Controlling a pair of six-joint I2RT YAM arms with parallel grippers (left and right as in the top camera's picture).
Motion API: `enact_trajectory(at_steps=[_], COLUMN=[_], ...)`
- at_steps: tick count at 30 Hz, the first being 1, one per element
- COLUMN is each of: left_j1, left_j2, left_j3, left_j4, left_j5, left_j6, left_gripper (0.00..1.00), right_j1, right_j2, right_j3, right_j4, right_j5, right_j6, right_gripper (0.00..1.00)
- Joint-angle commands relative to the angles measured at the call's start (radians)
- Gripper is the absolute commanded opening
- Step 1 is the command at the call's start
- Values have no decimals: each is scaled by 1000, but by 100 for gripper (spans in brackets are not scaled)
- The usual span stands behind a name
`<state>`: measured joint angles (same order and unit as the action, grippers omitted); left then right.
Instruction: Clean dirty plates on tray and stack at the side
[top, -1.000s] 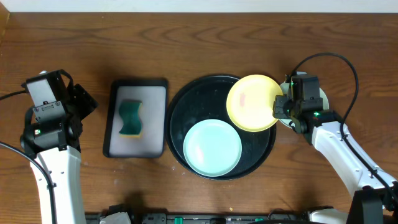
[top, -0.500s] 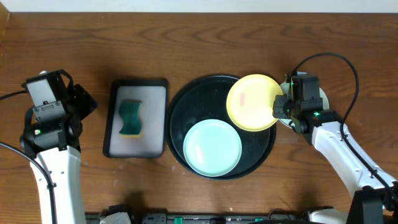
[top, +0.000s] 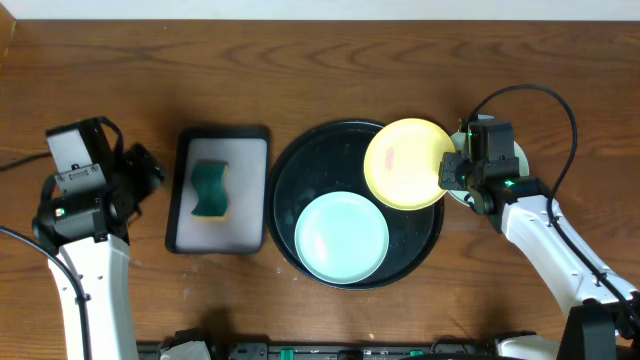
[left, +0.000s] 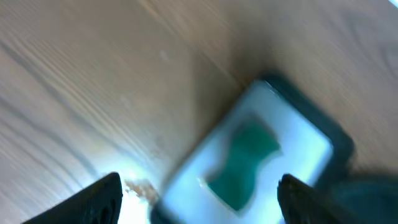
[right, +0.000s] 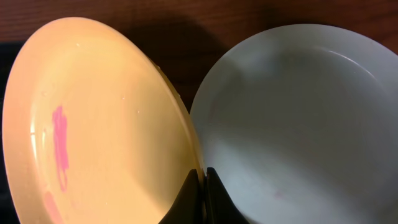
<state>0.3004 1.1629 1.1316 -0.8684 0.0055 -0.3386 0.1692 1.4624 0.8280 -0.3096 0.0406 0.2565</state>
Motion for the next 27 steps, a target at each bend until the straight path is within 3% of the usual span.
enact_trajectory(at_steps=[1, 9, 15, 16, 23, 27], left_j1=[3, -31, -180, -217, -461, -572], left_j2=[2, 33, 65, 71, 126, 171], left_j3=[14, -14, -16, -16, -16, 0], left_j4=[-22, -53, -66, -64, 21, 63], left_j5=[234, 335, 334, 334, 262, 185], left_j6=[-19, -34, 24, 24, 22, -45], left_gripper=[80, 76, 11, 8, 7, 7], right_j1=[-5, -4, -4, -4, -1, 13], right_j2=[-2, -2, -2, -2, -2, -2], right_j3=[-5, -5, -5, -5, -5, -5], right_j4=[8, 11, 11, 11, 14, 23], right_j5=[0, -1, -16, -20, -23, -23], right_j6=[37, 46, 73, 73, 72, 72], right_gripper=[1, 1, 1, 1, 1, 1])
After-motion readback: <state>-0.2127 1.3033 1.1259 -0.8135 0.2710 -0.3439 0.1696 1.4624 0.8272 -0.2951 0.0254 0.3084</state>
